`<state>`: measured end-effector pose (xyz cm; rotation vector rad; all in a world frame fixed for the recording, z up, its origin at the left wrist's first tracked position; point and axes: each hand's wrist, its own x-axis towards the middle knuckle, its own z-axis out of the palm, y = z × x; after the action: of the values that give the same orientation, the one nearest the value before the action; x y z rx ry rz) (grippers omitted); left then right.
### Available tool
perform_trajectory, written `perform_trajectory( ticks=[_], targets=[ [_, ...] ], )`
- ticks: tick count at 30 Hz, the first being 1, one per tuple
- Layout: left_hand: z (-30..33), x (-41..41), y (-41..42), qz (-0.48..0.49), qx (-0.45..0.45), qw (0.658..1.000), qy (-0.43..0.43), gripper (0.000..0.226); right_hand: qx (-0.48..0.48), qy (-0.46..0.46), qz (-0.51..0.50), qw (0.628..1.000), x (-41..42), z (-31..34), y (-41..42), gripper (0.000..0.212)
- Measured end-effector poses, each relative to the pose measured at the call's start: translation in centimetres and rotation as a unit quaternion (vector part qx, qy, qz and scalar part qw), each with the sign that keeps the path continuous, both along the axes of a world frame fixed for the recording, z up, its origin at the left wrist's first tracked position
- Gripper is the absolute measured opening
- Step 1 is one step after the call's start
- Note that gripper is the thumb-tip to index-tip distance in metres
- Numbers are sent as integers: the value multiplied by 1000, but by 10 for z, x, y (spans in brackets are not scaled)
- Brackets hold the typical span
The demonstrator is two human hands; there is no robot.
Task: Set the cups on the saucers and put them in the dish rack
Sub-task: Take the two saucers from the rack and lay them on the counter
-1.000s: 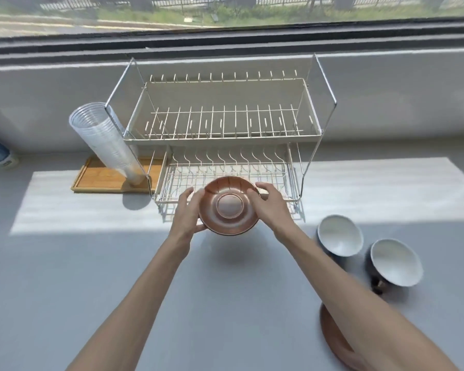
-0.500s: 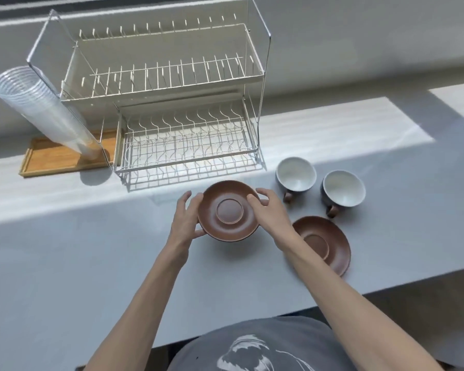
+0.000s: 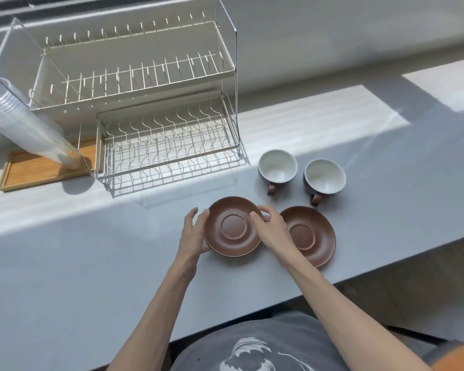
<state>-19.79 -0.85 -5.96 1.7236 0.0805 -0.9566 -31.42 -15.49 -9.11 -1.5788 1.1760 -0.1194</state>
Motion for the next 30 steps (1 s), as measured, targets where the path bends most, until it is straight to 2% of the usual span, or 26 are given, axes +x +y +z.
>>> perform_trajectory(
  ticks=[11,20,26,28,30],
  targets=[
    [-4,-1,-4,-11,31,999,-6,58,-18,14,41,999,-2,8,1,45],
    [-11,-7,-11,-48,60,996,-49,55,-28,45,82,995,0,10,2,44],
    [-14,-6,-13,-85,77,991,-65,62,-49,54,107,992,-2,15,2,42],
    [-13,-4,-14,-119,112,982,-93,62,-56,58,118,990,-3,16,-1,41],
    [-9,-2,-16,-198,202,945,-165,63,-63,55,119,989,-3,19,-5,40]
  ],
)
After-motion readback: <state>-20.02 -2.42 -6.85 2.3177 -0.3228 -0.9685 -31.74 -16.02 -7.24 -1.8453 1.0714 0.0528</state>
